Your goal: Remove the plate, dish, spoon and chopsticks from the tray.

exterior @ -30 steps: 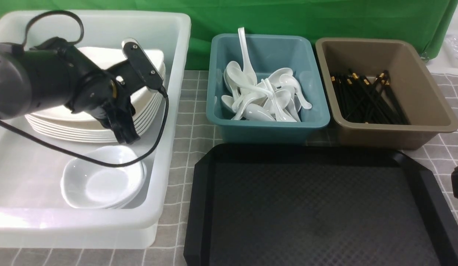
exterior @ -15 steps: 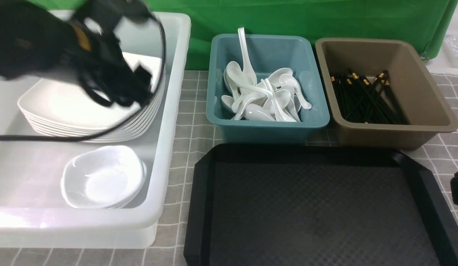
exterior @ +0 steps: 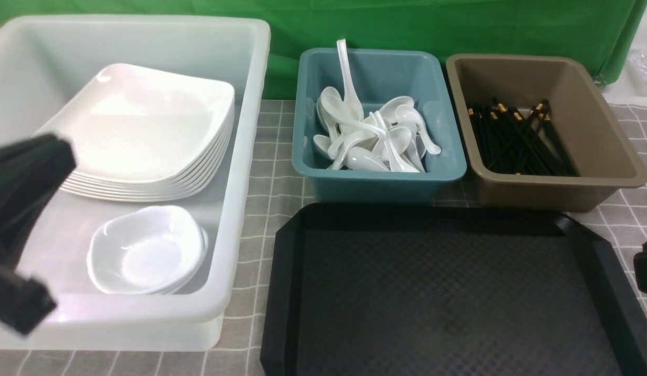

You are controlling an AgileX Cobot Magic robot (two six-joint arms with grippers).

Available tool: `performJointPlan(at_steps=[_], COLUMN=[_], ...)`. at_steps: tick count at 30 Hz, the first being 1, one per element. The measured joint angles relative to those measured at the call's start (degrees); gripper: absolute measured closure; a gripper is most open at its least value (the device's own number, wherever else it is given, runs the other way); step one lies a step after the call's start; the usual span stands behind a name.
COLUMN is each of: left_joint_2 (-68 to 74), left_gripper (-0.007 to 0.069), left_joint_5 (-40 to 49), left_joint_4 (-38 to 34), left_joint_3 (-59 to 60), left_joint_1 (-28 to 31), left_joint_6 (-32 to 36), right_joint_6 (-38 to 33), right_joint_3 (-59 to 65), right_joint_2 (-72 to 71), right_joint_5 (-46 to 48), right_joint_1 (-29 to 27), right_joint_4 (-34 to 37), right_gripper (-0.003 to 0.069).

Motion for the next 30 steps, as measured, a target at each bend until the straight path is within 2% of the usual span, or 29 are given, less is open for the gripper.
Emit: performJointPlan(at_steps=[5, 16, 21, 25, 30], left_joint_2=[-4.6, -4.8, -4.8, -4.8, -4.8], left_gripper=[0.0615, 0.0615, 0.0615, 0.0615, 0.0615], left_joint_5=[-6.0, -6.1, -6.0, -5.9, -5.7], left_joint_4=[0.0, -0.1, -0.1, -0.1, -0.1], left_joint_3=[8.6, 18.2, 22.5, 25.6, 26.0], left_joint_1=[0.0, 0.0, 0.0, 0.0, 0.0], left_joint_6=[0.0, 0.2, 0.6, 0.6, 0.6], right_joint_6=[0.0, 0.0, -0.2, -2.1, -3.0], right_joint_3=[0.0, 0.0, 0.0, 1.6, 5.5], right_joint_2=[0.0, 0.0, -2.2, -7.7, -12.6], right_joint_5=[0.0, -0.1, -0.1, -1.4, -3.0], right_joint_1=[0.0, -0.9, -11.9, -22.6, -28.8], right_joint_4=[0.0, 0.3, 0.0, -9.2, -14.6], right_gripper=[0.0532, 0.0515, 0.0508, 0.0497, 0.0496])
